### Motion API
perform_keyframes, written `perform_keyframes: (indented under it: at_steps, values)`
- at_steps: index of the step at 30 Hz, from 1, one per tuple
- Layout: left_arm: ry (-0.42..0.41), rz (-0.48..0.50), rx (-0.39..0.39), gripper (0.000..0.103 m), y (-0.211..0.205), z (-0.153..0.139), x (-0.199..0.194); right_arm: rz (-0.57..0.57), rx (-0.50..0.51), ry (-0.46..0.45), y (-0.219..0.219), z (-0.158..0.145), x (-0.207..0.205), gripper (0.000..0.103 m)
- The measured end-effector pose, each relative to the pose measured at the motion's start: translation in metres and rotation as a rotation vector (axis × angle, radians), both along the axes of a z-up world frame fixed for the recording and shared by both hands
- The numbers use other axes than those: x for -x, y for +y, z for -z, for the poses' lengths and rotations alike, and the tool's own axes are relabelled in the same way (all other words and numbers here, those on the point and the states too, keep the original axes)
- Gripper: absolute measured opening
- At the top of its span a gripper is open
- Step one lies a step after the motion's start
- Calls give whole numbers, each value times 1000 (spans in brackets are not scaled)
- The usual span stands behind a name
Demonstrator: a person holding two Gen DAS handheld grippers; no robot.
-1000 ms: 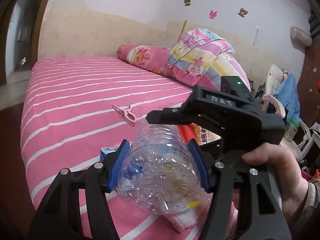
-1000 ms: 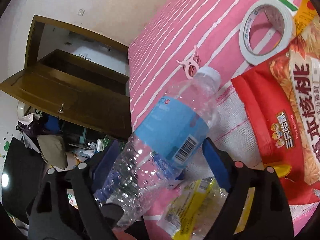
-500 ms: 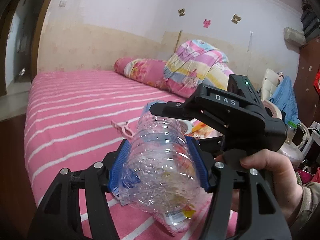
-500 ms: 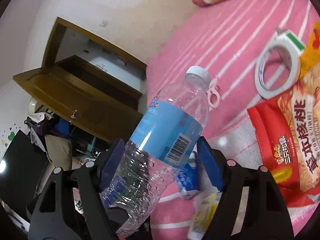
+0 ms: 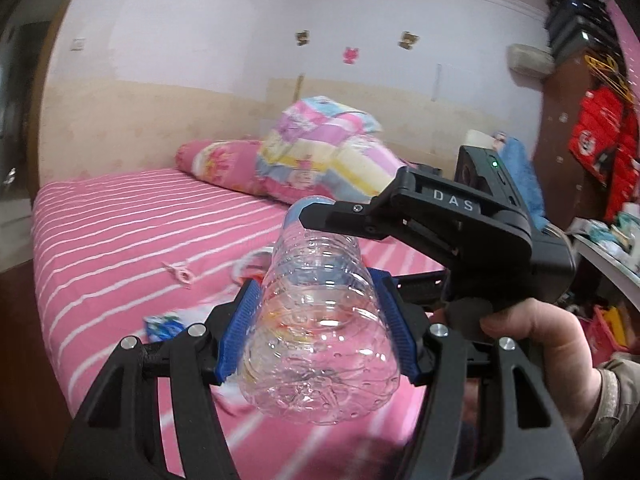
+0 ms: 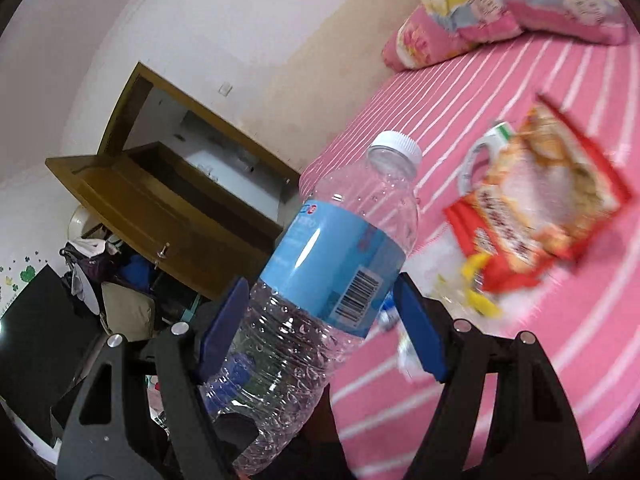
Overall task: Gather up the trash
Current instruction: 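Lift the water bottle with both tools and carry it over the trash bin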
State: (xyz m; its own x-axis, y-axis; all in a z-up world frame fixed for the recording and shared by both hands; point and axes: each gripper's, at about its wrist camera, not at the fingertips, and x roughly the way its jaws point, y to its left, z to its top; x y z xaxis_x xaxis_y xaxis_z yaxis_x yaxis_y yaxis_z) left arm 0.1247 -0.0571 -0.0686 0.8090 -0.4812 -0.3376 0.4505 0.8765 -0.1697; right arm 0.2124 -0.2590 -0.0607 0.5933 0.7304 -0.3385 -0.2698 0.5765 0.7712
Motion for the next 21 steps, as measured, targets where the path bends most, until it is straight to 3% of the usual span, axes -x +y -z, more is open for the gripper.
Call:
perform_keyframes:
  at_steps: [9, 15, 21]
  values:
    - [25, 184, -39, 59, -86, -8, 61, 161, -11, 4, -94, -13, 105, 74]
    - [108, 339, -123, 59, -155, 15, 82, 297, -85, 88, -177, 22, 165, 74]
    - [258, 490, -248, 59, -234, 52, 87, 439, -205, 221, -250, 89, 218, 75]
